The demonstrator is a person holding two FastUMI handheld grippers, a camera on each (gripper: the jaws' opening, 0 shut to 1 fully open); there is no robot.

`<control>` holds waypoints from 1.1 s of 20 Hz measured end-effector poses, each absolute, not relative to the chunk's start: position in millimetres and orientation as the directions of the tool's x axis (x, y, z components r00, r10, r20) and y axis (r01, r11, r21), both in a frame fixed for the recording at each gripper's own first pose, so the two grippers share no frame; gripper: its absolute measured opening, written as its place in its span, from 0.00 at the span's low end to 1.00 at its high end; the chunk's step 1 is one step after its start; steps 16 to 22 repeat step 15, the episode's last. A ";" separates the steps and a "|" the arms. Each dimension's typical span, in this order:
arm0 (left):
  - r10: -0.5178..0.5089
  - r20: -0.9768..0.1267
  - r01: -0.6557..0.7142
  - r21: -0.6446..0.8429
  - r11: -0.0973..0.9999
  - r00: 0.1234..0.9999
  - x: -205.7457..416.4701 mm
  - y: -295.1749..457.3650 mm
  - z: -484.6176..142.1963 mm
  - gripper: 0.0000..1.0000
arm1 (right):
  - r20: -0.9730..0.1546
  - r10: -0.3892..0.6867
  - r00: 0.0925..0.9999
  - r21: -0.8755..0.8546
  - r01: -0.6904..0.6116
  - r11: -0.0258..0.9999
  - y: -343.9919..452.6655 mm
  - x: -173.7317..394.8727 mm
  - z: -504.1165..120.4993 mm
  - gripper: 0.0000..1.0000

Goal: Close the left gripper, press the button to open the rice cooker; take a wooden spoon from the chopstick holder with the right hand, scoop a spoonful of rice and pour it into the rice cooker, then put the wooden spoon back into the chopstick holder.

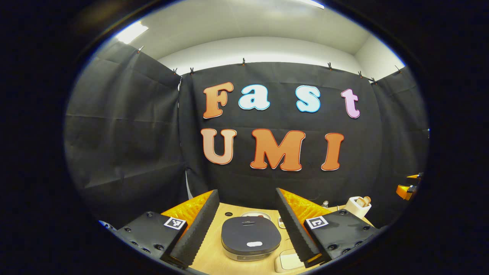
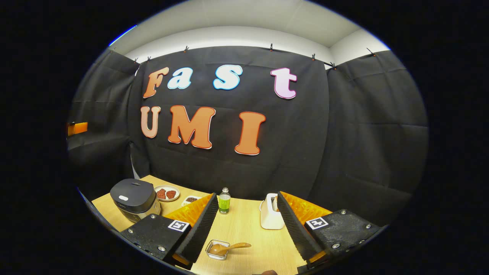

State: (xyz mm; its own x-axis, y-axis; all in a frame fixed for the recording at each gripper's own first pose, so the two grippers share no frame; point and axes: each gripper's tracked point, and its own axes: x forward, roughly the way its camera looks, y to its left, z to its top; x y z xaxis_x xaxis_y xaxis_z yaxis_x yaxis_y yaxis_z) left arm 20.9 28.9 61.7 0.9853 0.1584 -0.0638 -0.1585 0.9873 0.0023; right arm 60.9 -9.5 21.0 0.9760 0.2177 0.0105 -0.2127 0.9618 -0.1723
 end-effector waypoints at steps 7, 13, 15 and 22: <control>0.168 -0.076 -0.166 0.030 0.986 0.983 5.1 9.8 58.4 0.96 | -0.011 0.284 0.959 -0.166 -0.282 0.945 -6.9 50.8 3.7 0.99; 0.166 -0.080 -0.165 0.020 0.986 0.983 6.7 0.6 56.6 0.96 | -0.024 0.273 0.962 -0.163 -0.273 0.948 -18.4 55.5 -4.4 0.95; 0.142 -0.087 -0.141 0.009 0.990 0.986 10.5 -11.5 53.3 0.96 | -0.034 0.260 0.965 -0.150 -0.262 0.953 -25.1 55.5 -7.3 0.95; 0.142 -0.087 -0.141 0.009 0.990 0.986 10.5 -11.5 53.3 0.96 | -0.034 0.260 0.965 -0.150 -0.262 0.953 -25.1 55.5 -7.3 0.95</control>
